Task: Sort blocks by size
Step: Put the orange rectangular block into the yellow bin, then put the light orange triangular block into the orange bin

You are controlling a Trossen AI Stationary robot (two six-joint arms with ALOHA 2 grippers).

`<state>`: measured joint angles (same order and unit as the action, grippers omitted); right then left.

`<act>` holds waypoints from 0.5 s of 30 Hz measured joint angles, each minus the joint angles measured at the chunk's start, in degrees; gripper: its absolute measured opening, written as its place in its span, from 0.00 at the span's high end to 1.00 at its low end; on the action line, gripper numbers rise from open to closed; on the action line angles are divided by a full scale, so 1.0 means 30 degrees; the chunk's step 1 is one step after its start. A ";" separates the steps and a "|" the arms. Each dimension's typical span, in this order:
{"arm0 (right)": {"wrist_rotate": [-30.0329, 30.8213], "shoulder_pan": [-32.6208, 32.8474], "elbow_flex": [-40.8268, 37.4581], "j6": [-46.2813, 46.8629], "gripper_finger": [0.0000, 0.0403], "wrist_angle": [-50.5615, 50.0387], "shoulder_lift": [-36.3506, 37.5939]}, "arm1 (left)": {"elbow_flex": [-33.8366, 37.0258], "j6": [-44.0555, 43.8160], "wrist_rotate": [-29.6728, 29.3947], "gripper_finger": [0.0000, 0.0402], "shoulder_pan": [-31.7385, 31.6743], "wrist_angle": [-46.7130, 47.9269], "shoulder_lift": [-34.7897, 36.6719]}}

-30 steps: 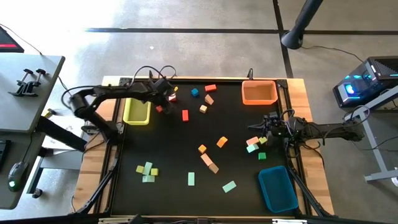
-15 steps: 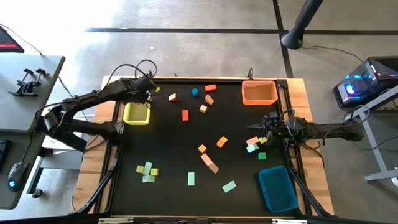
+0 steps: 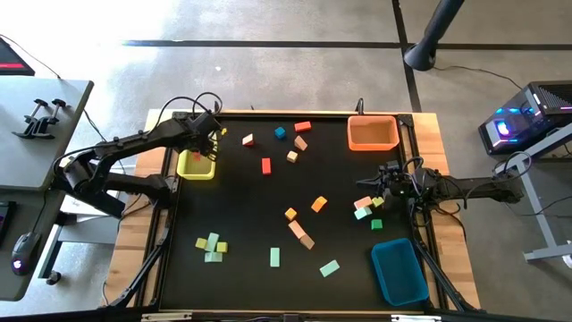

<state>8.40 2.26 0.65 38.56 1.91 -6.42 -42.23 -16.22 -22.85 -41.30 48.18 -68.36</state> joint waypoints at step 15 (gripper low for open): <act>0.0037 -0.0007 -0.0001 -0.0003 1.00 0.0000 0.0000 | 0.0085 0.2975 0.2752 0.50 0.0866 -0.4875 0.1390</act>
<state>8.51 2.24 0.64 38.56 1.91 -6.42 -41.98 -7.30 -14.59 -38.70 33.55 -64.19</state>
